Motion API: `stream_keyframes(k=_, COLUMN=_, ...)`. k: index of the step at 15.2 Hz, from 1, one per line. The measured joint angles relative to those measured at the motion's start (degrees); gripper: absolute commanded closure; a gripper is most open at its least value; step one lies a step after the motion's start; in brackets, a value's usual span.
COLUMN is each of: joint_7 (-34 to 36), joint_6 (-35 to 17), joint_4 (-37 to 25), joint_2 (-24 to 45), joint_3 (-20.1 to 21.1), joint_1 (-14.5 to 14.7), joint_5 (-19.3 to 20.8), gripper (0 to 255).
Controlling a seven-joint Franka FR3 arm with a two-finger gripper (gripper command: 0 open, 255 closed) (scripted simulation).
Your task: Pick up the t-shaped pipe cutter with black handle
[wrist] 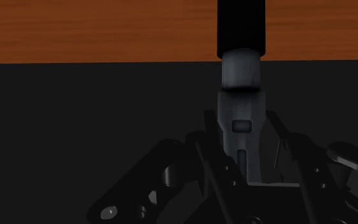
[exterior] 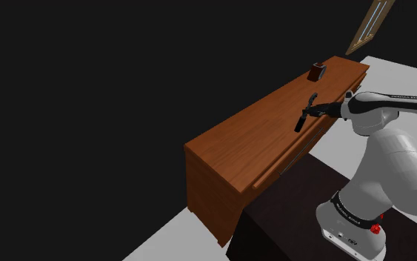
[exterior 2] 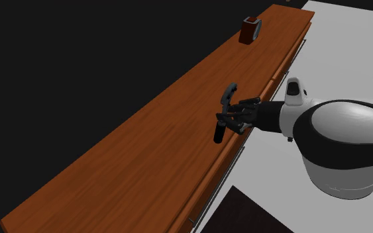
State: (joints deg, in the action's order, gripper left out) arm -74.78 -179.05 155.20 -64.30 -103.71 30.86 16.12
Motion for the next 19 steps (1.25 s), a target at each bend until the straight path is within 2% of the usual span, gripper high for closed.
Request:
stream_keyframes(k=5, joint_7=0.7, joint_6=0.5, joint_4=0.2, joint_2=0.4, joint_3=1.2, joint_1=-0.7, joint_5=-0.3, gripper=255)
stream_keyframes(k=19, joint_7=7.5, joint_6=6.9, joint_4=0.9, joint_2=3.0, joint_3=14.0, joint_1=-8.1, joint_5=-2.8, gripper=255)
